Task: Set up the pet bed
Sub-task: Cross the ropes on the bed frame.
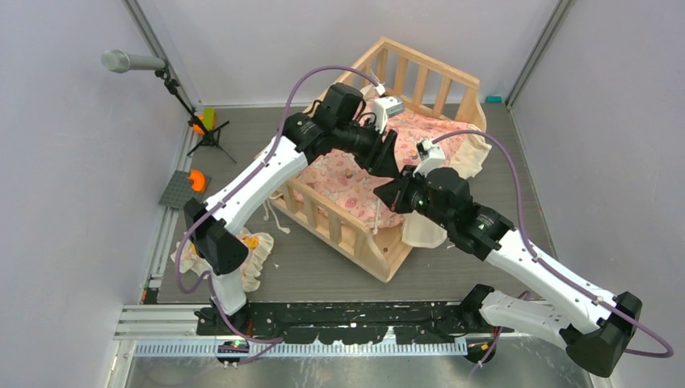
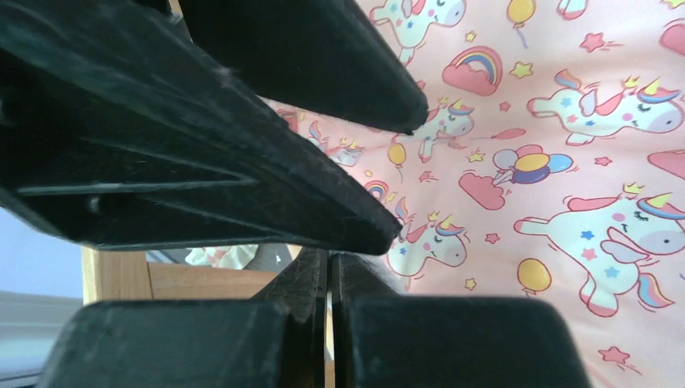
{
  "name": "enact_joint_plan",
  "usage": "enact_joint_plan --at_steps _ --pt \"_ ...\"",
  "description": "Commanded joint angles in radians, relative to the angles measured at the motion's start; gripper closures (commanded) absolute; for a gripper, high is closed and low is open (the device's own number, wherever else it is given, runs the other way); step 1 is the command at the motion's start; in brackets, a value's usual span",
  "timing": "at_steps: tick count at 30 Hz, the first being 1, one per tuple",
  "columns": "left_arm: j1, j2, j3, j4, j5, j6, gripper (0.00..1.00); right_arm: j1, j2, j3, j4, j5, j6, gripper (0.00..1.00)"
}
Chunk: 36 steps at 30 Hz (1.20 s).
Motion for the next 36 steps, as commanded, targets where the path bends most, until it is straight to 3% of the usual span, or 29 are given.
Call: enact_joint_plan --at_steps 1,5,11,19,25,31,36 --pt "-0.001 -0.088 -0.004 0.036 -0.035 0.006 0.46 0.006 -0.027 -0.015 0.064 -0.073 0.056 1.00" --pt "0.000 -0.155 -0.002 0.066 -0.119 -0.015 0.32 0.005 -0.006 -0.010 0.061 -0.081 0.078 1.00" --pt "0.000 -0.338 -0.102 0.134 -0.272 -0.058 0.29 0.011 0.054 0.014 0.055 -0.208 0.129 1.00" --pt "-0.005 -0.809 -0.613 0.278 -0.470 -0.113 0.33 0.031 0.163 0.083 0.023 -0.279 0.193 1.00" --pt "-0.031 -1.043 -0.897 0.300 -0.490 -0.165 0.41 0.056 0.199 0.109 0.019 -0.375 0.232 1.00" --pt "-0.138 -1.157 -1.083 0.390 -0.571 -0.211 0.42 0.063 0.203 0.126 -0.065 -0.405 0.252 1.00" --pt "-0.328 -1.181 -1.188 0.506 -0.792 -0.182 0.43 0.064 0.202 0.110 -0.080 -0.426 0.297 1.00"
